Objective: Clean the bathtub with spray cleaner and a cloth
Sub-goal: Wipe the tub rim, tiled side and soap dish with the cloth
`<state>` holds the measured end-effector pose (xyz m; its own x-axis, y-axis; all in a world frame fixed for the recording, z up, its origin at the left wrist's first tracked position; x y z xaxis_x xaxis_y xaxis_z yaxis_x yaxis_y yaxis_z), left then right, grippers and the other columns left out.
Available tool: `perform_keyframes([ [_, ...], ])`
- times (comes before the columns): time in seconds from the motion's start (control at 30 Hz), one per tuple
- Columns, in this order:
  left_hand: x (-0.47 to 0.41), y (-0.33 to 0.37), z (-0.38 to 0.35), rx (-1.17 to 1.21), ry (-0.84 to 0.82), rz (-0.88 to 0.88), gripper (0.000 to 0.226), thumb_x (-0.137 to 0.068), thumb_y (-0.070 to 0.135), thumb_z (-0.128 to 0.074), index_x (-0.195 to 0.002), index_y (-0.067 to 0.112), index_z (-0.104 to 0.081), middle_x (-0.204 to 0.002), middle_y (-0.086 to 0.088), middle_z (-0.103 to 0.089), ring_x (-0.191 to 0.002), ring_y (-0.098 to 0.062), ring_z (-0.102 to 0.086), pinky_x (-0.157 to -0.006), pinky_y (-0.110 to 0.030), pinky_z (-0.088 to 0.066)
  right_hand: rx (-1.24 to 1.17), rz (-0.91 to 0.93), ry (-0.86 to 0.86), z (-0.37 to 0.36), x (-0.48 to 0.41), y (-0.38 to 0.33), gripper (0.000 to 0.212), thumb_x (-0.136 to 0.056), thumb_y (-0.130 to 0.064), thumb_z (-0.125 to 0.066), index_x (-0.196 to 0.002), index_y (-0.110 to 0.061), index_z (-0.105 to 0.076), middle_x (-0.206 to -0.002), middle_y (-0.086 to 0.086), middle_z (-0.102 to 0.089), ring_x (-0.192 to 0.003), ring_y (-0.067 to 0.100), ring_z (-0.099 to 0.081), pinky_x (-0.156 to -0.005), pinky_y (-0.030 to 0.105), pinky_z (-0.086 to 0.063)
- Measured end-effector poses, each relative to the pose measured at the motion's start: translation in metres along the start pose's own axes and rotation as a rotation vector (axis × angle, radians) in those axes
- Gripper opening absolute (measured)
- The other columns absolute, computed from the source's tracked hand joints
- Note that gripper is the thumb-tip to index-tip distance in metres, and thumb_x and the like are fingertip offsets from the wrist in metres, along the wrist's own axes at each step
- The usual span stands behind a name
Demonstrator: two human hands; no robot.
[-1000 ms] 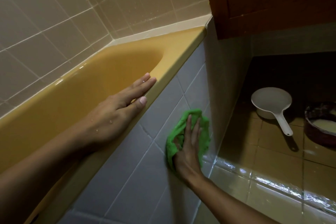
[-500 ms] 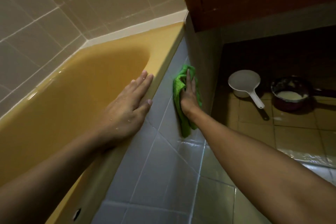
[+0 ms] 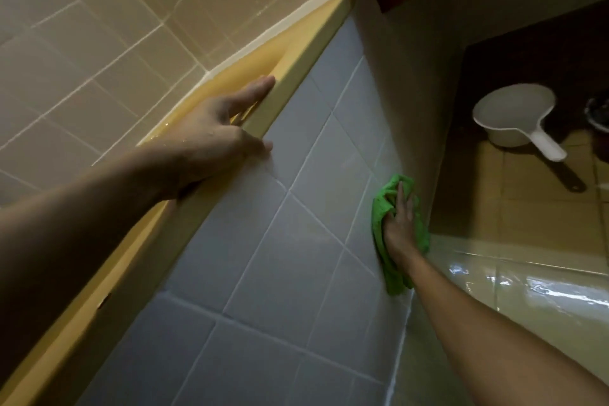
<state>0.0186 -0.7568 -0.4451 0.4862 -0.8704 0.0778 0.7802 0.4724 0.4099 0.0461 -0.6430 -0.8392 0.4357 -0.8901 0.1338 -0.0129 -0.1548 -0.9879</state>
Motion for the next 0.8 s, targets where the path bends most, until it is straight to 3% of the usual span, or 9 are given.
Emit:
perform_keyframes([
  [0.1, -0.003, -0.002, -0.002, -0.1, 0.038, -0.031, 0.08, -0.095, 0.015, -0.071, -0.149, 0.061, -0.035, -0.159, 0.031, -0.027, -0.143, -0.01, -0.037, -0.122, -0.044, -0.031, -0.019, -0.054, 0.04, -0.004, 0.017, 0.036, 0.079, -0.087, -0.051, -0.033, -0.16, -0.035, -0.009, -0.171, 0.01, 0.002, -0.157, 0.031, 0.003, -0.127, 0.046, -0.001],
  [0.2, -0.005, -0.002, -0.006, -0.222, 0.057, -0.055, 0.081, -0.097, 0.017, -0.069, -0.156, 0.054, -0.028, -0.162, 0.028, -0.024, -0.149, -0.007, -0.03, -0.127, -0.042, -0.022, 0.017, -0.122, 0.014, -0.01, 0.033, 0.058, 0.071, -0.096, -0.049, -0.035, -0.16, -0.037, -0.007, -0.171, 0.007, 0.004, -0.157, 0.031, 0.001, -0.127, 0.044, 0.002],
  [0.27, -0.006, 0.002, -0.009, -0.297, 0.06, -0.081, 0.081, -0.099, 0.017, -0.067, -0.159, 0.047, -0.023, -0.16, 0.03, -0.019, -0.148, 0.001, -0.022, -0.128, -0.032, -0.014, 0.044, -0.114, 0.0, -0.015, 0.047, 0.059, 0.067, -0.1, -0.047, -0.038, -0.158, -0.042, -0.006, -0.171, 0.002, 0.009, -0.157, 0.032, 0.003, -0.124, 0.041, 0.005],
  [0.33, -0.007, 0.005, -0.011, -0.355, 0.05, -0.092, 0.08, -0.101, 0.019, -0.063, -0.161, 0.044, -0.018, -0.156, 0.031, -0.017, -0.143, 0.006, -0.018, -0.121, -0.021, -0.011, 0.037, -0.065, -0.005, -0.019, 0.063, 0.048, 0.076, -0.091, -0.053, -0.035, -0.16, -0.042, -0.006, -0.17, -0.002, 0.012, -0.157, 0.028, 0.004, -0.123, 0.039, 0.005],
  [0.5, -0.009, 0.007, -0.013, -0.413, 0.055, -0.116, 0.077, -0.103, 0.02, -0.06, -0.162, 0.039, -0.016, -0.155, 0.031, -0.013, -0.137, 0.014, -0.013, -0.111, -0.008, -0.007, 0.057, 0.099, -0.03, -0.036, 0.106, -0.024, 0.076, -0.086, -0.063, -0.034, -0.145, -0.068, 0.014, -0.162, -0.021, 0.029, -0.156, 0.022, 0.015, -0.121, 0.066, -0.008],
  [0.67, -0.003, 0.003, -0.007, -0.217, 0.11, -0.165, 0.062, -0.104, 0.007, -0.055, -0.157, 0.033, -0.037, -0.156, 0.028, -0.029, -0.143, 0.01, -0.026, -0.123, -0.017, -0.013, 0.087, 0.306, -0.044, -0.042, 0.123, -0.122, 0.079, -0.078, -0.081, -0.022, -0.148, -0.067, 0.013, -0.158, -0.028, 0.036, -0.151, 0.018, 0.031, -0.116, 0.071, 0.005],
  [0.8, 0.013, -0.012, -0.001, -0.094, 0.041, -0.172, 0.069, -0.087, 0.025, -0.062, -0.151, 0.046, -0.044, -0.154, 0.037, -0.036, -0.146, 0.008, -0.031, -0.129, -0.037, -0.019, 0.049, 0.371, -0.017, -0.039, 0.085, -0.177, 0.077, -0.082, -0.08, -0.028, -0.15, -0.066, 0.005, -0.163, -0.025, 0.028, -0.153, 0.02, 0.026, -0.112, 0.078, 0.004],
])
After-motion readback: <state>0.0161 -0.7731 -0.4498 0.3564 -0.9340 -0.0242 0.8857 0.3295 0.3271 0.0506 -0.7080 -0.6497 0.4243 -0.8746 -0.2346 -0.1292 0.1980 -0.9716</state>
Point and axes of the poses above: each hand's wrist, its own x-axis away from the middle knuckle, its own z-axis out of the back of the hand, y = z × x, the point moved 2 cm from there along -x, towards the middle knuckle
